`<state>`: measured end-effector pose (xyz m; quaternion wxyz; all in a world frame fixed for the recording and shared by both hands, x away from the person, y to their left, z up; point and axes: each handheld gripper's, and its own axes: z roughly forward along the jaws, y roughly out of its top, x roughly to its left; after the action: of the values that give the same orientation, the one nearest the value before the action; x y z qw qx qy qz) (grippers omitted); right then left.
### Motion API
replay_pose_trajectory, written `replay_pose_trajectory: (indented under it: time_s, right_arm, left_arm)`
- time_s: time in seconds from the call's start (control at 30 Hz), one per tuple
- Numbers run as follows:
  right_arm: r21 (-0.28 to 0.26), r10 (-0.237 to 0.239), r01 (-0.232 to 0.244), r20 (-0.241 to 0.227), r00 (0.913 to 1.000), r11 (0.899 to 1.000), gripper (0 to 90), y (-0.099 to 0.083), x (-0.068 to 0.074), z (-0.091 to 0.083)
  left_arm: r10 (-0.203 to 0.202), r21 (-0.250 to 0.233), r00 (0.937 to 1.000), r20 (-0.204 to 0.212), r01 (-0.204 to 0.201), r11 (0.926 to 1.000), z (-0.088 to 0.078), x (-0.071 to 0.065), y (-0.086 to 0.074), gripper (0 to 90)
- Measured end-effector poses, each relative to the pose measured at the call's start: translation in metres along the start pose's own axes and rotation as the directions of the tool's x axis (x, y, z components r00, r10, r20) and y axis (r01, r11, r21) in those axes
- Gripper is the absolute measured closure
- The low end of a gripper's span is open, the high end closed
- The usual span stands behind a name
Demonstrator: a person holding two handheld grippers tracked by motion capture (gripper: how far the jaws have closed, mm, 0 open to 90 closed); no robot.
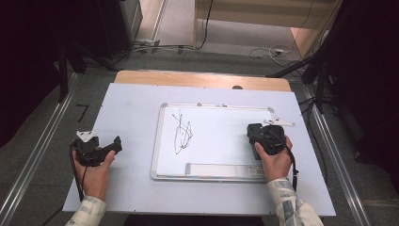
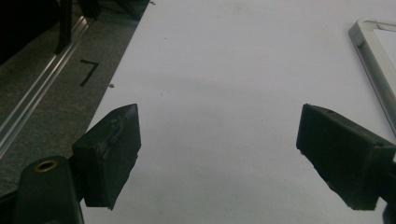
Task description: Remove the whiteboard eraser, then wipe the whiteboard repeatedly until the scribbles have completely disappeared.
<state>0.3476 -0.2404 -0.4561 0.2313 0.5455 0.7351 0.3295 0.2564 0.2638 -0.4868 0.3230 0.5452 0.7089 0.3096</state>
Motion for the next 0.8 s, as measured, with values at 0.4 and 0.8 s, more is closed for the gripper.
replay_pose_trajectory:
  time_s: [0.4,0.8]
  right_arm:
    - [0.008,-0.072,0.072,-0.069,0.9951,0.997,35.6,0.008,0.047,0.012]
    - [0.003,-0.099,0.1,-0.131,0.9865,0.995,35.6,0.018,0.083,0.023]
  left_arm:
    - [-0.007,-0.001,0.9999,0.012,0.007,1.0,0.0,0.0,0.001,14.5]
    - [-0.017,-0.006,0.9998,0.012,0.017,0.9998,-0.003,0.001,0.001,14.5]
